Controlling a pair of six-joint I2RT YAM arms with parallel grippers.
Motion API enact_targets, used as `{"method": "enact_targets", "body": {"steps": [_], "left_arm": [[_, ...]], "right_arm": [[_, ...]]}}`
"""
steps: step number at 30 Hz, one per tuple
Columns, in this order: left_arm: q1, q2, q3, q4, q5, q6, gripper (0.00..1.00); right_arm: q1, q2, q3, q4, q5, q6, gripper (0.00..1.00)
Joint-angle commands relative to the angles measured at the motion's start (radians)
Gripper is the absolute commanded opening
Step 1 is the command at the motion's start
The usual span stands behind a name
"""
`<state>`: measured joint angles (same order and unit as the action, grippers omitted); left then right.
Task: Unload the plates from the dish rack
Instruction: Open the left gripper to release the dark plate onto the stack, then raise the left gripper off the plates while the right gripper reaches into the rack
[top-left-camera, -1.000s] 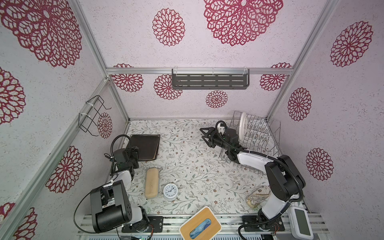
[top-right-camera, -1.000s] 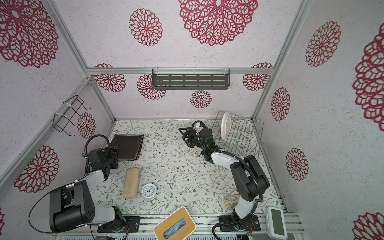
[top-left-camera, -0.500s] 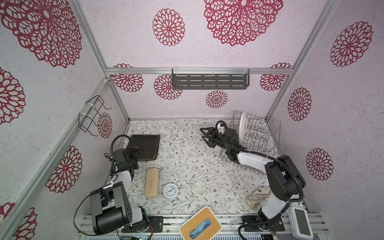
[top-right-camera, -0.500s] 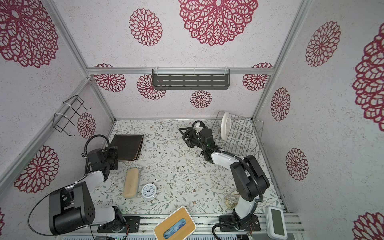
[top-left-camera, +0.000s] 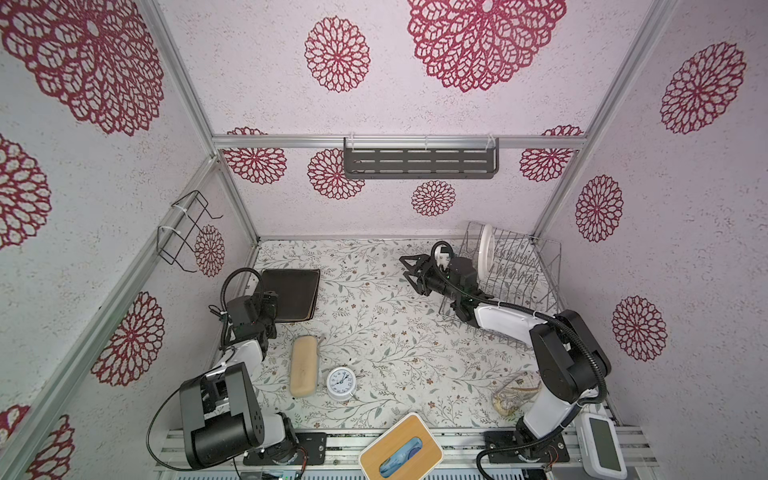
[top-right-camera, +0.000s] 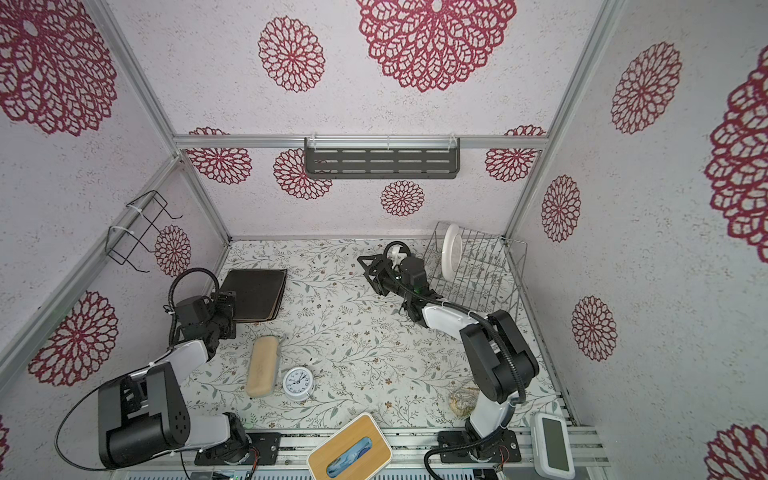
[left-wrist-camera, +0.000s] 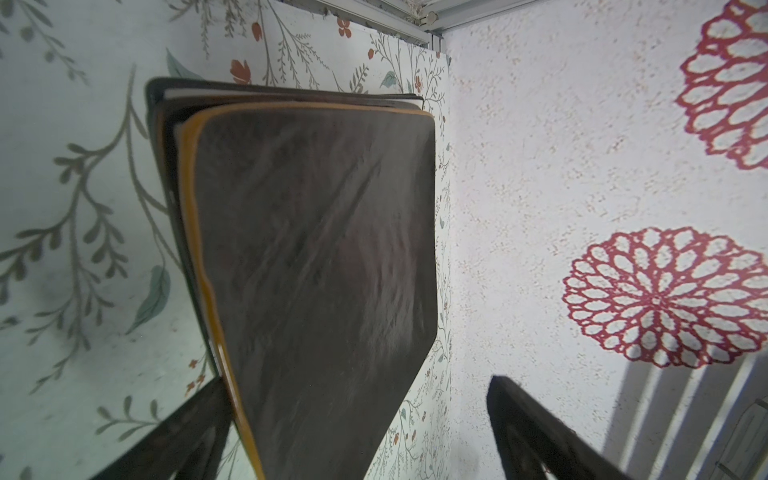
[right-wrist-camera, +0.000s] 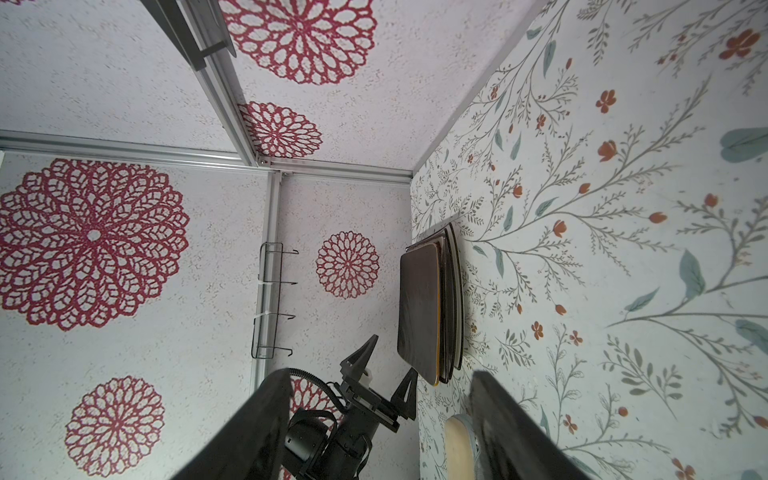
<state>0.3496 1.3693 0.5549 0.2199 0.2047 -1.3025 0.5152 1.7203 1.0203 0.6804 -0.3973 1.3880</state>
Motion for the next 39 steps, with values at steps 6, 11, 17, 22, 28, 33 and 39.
{"method": "enact_targets", "body": {"steps": [6, 11, 17, 22, 28, 33, 39], "left_arm": [[-0.012, -0.044, 0.026, -0.034, 0.009, 0.033, 0.97], [-0.011, -0.098, -0.001, -0.062, -0.023, 0.044, 0.97], [-0.015, -0.147, -0.009, -0.093, 0.008, 0.039, 0.97], [-0.047, -0.240, -0.014, -0.142, 0.003, 0.054, 0.97], [-0.086, -0.329, 0.024, -0.246, -0.021, 0.136, 0.97], [-0.109, -0.353, 0.044, -0.269, -0.021, 0.149, 0.97], [-0.178, -0.324, 0.049, -0.230, -0.001, 0.126, 0.97]], "right_arm": [[-0.008, -0.069, 0.003, -0.013, 0.002, -0.034, 0.71], [-0.009, -0.081, -0.002, -0.028, 0.009, -0.040, 0.71], [-0.009, -0.117, -0.001, -0.089, 0.033, -0.085, 0.71], [-0.009, -0.162, 0.021, -0.270, 0.122, -0.218, 0.71], [-0.009, -0.219, 0.075, -0.468, 0.244, -0.353, 0.72], [-0.009, -0.270, 0.136, -0.651, 0.402, -0.497, 0.74], [-0.009, -0.262, 0.253, -0.914, 0.730, -0.665, 0.82]]}}
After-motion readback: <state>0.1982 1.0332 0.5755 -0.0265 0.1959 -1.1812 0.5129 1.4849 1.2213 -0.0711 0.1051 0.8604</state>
